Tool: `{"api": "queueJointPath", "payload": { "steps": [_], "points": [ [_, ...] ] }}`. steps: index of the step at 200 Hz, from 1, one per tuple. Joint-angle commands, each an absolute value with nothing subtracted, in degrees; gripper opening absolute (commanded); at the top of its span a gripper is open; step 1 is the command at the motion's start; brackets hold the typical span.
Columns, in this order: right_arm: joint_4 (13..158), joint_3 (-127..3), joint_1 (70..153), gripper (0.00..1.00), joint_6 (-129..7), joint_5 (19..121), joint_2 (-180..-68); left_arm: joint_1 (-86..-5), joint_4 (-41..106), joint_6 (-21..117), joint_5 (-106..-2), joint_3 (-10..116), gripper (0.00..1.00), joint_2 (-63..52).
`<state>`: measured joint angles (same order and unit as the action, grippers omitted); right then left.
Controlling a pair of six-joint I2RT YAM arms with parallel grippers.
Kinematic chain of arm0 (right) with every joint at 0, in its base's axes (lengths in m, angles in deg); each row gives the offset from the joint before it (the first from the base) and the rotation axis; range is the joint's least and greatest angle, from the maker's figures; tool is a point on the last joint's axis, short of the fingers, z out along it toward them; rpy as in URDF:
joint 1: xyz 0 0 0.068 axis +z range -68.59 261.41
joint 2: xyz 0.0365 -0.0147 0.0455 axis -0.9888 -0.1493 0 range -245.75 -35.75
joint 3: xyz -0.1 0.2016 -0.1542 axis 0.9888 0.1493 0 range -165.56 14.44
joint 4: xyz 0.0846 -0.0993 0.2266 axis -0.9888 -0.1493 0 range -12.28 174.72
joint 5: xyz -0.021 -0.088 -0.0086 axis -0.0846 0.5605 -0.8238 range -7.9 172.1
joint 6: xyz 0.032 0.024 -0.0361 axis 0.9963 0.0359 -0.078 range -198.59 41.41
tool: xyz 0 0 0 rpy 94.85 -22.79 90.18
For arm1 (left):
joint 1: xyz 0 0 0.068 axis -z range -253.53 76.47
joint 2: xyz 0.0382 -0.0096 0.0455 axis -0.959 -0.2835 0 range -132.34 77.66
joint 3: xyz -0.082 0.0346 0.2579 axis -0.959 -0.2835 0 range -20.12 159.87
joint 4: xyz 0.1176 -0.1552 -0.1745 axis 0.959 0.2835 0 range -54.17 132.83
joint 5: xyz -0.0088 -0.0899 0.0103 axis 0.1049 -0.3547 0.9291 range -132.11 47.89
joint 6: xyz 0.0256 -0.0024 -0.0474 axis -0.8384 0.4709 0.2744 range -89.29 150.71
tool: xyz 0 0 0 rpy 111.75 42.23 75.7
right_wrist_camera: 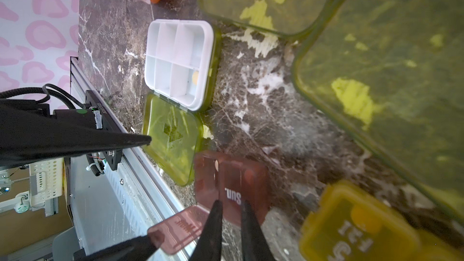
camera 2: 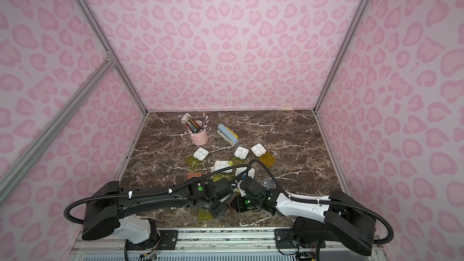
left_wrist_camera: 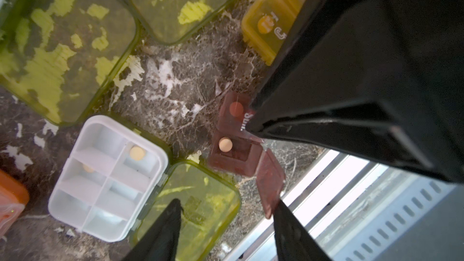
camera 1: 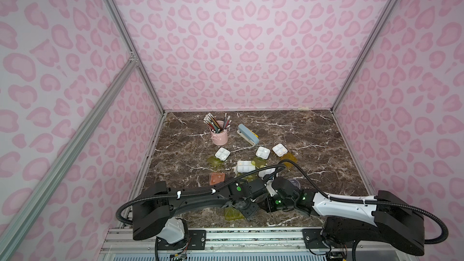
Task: Close pillboxes
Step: Close the lid on the pillbox.
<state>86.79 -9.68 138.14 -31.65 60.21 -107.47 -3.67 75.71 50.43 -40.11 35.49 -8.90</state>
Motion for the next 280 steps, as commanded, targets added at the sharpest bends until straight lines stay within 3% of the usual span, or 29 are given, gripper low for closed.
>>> {"api": "queueJointPath", "payload": {
  "steps": [1, 280],
  "points": [
    [86.40, -9.99, 138.19, 0.17, -31.74, 61.07, -107.46, -3.71, 76.28, 51.32, -38.95, 36.35, 0.61, -9.72],
    [86.74, -9.65, 138.36, 0.17, -31.30, 61.18, -107.47, -7.04, 74.97, 54.70, -38.47, 36.05, 0.59, -12.88]
  ]
}}
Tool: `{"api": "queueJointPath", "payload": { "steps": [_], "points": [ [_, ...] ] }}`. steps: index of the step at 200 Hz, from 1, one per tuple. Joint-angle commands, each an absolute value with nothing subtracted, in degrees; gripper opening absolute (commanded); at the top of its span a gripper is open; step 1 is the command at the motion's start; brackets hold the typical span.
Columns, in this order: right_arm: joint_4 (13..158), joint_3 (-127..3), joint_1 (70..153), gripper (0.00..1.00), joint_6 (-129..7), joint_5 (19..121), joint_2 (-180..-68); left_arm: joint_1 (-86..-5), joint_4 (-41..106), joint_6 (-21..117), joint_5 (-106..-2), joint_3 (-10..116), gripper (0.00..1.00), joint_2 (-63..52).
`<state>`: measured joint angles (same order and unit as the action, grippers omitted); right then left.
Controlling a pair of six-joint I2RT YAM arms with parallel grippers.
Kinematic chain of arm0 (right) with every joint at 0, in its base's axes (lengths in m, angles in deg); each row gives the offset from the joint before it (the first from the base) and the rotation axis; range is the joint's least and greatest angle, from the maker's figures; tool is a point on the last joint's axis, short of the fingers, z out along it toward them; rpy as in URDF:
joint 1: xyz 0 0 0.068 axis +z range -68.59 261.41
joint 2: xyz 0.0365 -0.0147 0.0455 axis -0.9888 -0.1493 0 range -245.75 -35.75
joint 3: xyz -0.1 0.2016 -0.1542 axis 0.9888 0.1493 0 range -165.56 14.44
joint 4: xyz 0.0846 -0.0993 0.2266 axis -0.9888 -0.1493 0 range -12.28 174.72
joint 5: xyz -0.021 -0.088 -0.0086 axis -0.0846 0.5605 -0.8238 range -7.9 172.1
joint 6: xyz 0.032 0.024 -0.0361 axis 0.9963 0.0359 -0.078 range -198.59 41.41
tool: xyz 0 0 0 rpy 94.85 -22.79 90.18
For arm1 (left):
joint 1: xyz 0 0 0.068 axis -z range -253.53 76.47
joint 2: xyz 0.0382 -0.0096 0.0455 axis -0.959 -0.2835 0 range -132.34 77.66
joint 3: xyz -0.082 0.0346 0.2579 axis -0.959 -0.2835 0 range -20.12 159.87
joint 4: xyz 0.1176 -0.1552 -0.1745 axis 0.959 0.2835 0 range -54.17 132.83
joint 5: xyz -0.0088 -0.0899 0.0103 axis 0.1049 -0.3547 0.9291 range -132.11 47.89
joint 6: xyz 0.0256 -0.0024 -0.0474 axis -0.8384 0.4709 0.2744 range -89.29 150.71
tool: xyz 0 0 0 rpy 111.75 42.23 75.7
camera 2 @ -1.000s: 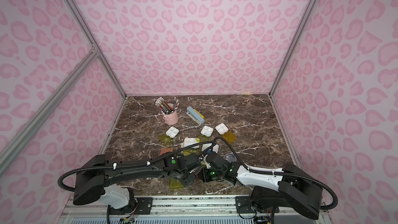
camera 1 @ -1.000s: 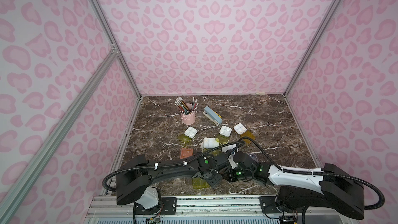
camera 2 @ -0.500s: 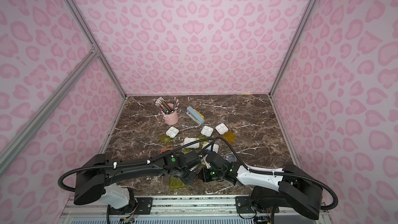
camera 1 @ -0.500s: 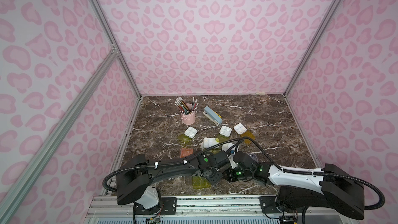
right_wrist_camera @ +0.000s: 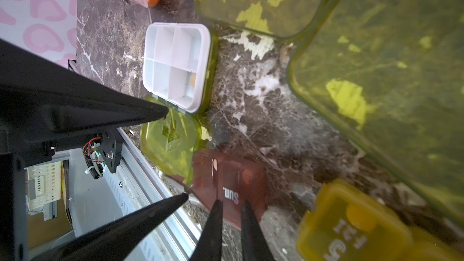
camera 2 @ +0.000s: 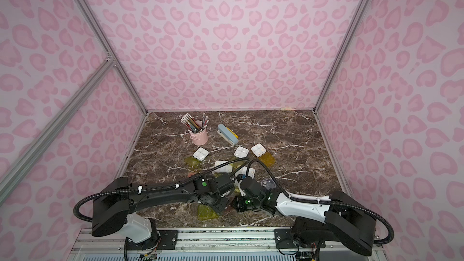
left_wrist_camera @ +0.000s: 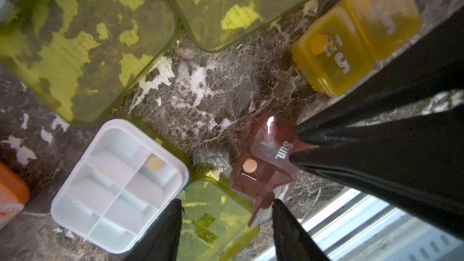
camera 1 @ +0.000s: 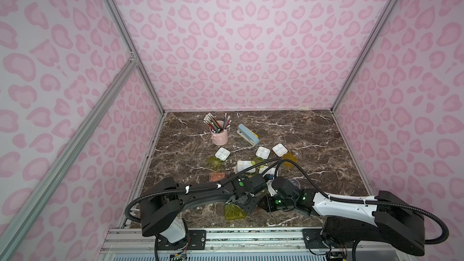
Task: Close pillboxes
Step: Close the lid on the pillbox.
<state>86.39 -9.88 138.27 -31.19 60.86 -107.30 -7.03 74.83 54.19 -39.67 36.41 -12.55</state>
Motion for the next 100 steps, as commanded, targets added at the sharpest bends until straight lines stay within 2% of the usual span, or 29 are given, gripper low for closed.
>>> {"api": "queueJointPath", "payload": {
  "steps": [1, 100],
  "points": [
    [86.74, -9.69, 138.36, 0.17, -31.30, 61.18, -107.47, -7.06, 74.95, 54.70, -38.49, 36.04, 0.59, -12.92],
    [86.94, -9.73, 138.28, 0.17, -31.28, 61.09, -107.80, -7.08, 73.56, 55.16, -39.17, 34.93, 0.59, -14.44]
  ]
}}
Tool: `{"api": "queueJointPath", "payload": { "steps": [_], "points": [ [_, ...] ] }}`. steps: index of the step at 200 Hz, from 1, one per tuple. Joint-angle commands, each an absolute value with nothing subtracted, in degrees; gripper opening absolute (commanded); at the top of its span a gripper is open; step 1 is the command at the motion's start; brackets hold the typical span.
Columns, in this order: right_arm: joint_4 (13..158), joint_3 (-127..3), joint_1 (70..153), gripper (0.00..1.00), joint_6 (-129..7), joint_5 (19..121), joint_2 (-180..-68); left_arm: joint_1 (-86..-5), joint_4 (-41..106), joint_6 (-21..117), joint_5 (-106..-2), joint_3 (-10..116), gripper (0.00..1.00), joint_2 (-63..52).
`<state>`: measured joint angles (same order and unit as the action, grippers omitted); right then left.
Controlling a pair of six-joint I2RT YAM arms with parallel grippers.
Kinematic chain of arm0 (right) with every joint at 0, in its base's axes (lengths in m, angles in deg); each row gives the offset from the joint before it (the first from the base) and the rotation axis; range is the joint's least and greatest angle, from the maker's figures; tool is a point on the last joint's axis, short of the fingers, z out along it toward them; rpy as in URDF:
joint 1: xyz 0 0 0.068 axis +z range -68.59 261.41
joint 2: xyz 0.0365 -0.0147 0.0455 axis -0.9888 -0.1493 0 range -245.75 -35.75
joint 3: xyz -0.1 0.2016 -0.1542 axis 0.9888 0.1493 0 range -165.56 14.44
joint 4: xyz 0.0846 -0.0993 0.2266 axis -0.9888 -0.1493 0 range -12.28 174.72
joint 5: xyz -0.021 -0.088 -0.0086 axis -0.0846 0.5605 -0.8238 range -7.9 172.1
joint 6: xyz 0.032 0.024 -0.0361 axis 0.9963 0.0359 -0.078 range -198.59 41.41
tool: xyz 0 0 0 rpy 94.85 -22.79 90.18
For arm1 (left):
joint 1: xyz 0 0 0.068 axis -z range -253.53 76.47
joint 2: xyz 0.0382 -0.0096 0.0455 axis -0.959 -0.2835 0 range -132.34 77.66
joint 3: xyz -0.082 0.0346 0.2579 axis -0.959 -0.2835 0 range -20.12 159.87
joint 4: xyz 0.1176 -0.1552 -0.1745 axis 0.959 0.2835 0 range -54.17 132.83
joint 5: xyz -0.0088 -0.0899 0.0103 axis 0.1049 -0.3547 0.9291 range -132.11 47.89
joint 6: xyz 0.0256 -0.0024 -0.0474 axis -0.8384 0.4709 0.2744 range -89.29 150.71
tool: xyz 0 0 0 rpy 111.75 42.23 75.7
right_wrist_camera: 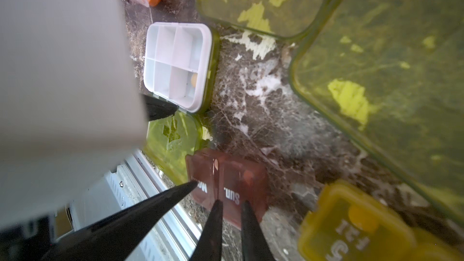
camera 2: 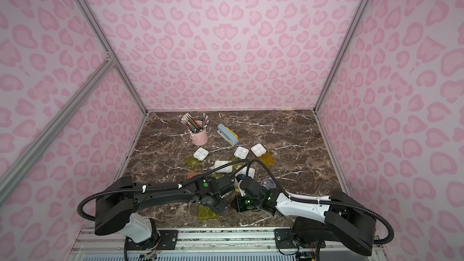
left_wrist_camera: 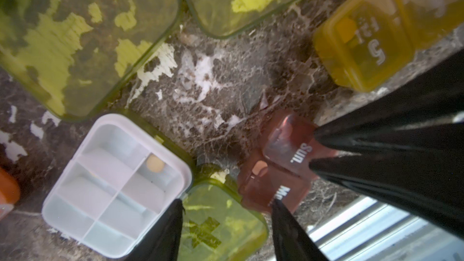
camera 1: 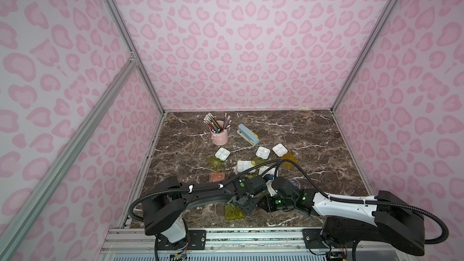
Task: Close pillboxes
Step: Close the lid on the pillbox.
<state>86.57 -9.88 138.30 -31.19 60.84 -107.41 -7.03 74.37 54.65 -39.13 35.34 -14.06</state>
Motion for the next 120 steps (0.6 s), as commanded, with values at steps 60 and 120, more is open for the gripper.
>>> {"api": "queueJointPath", "payload": {
  "steps": [60, 120],
  "points": [
    [87.01, -9.73, 138.33, 0.17, -31.24, 61.09, -107.90, -7.05, 72.84, 55.23, -39.40, 34.59, 0.59, -14.91],
    [86.94, -9.81, 138.30, 0.17, -31.21, 61.18, -107.76, -7.06, 72.48, 55.23, -39.56, 34.35, 0.58, -15.15]
  ]
}}
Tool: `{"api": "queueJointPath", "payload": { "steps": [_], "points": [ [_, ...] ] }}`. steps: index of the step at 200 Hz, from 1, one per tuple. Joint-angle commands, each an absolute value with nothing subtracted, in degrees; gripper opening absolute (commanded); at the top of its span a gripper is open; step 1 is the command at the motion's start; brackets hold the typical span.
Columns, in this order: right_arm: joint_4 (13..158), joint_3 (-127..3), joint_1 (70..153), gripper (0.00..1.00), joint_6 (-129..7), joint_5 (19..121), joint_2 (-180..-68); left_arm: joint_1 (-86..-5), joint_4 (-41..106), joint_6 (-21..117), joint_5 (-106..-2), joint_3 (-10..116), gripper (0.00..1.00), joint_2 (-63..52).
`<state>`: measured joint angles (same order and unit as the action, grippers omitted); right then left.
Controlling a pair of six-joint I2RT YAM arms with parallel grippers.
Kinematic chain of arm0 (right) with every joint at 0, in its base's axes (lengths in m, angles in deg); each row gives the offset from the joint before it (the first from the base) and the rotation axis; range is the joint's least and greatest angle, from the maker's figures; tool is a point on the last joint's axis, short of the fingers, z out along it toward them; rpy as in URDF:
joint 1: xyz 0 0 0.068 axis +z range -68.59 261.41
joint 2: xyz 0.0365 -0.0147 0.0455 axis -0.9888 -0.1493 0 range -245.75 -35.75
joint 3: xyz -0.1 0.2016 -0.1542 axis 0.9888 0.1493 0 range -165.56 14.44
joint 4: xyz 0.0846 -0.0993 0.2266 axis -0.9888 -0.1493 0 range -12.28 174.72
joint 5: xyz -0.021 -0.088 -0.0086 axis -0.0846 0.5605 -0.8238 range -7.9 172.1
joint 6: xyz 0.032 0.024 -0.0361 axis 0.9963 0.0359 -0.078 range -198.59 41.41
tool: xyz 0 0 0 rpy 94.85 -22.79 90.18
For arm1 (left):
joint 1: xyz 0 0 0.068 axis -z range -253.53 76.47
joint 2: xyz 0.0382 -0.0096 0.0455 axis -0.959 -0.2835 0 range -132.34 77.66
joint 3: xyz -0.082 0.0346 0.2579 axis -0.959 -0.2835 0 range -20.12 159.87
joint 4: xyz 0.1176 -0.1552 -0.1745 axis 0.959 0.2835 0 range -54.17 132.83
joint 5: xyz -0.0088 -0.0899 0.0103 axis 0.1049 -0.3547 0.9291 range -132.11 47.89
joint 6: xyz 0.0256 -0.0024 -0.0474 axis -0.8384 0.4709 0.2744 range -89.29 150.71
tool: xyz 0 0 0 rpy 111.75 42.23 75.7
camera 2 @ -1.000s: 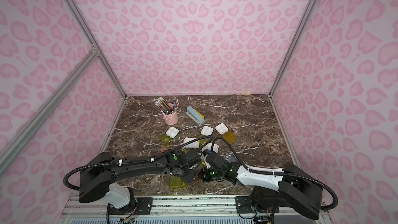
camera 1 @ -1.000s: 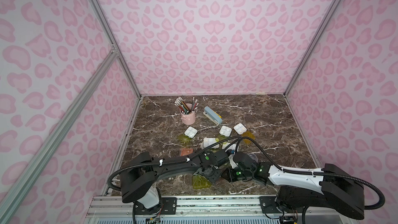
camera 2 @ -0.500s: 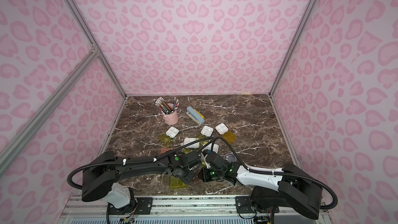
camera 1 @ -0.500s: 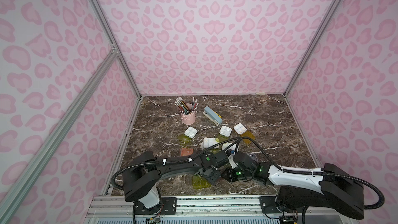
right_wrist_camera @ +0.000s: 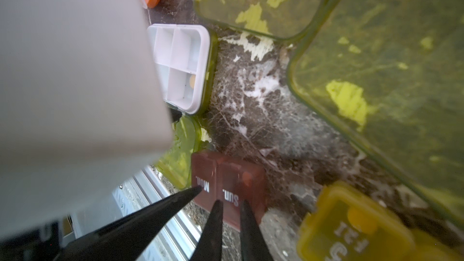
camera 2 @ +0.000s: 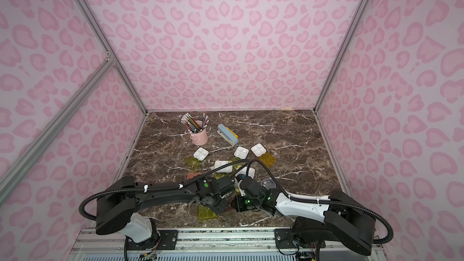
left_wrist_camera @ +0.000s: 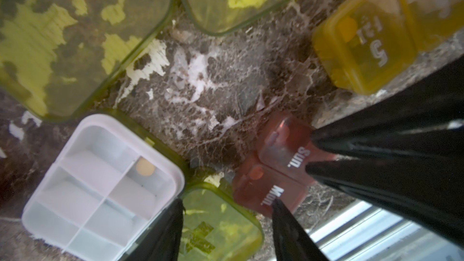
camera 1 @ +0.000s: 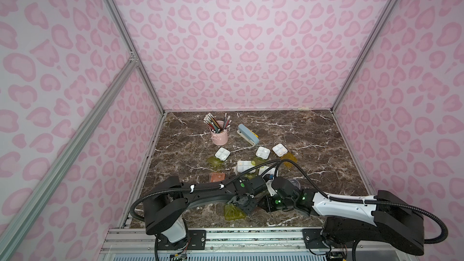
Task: Close pillboxes
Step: Close the lid on the pillbox.
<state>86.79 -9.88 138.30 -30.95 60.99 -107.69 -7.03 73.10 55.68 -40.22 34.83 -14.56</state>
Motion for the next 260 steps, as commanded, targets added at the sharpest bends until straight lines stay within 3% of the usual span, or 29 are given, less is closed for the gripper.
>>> {"api": "queueJointPath", "payload": {
  "steps": [1, 187, 260],
  "points": [
    [86.93, -9.81, 138.29, 0.17, -31.21, 61.18, -107.75, -7.07, 72.48, 55.23, -39.56, 34.32, 0.58, -15.15],
    [86.84, -10.42, 138.37, 0.17, -31.21, 61.19, -108.34, -7.69, 72.39, 54.75, -39.13, 33.68, 0.58, -14.02],
    [82.07, -15.17, 138.21, 0.17, -33.12, 66.74, -103.85, -8.37, 74.12, 53.08, -38.90, 36.43, 0.59, -8.40]
  ]
}}
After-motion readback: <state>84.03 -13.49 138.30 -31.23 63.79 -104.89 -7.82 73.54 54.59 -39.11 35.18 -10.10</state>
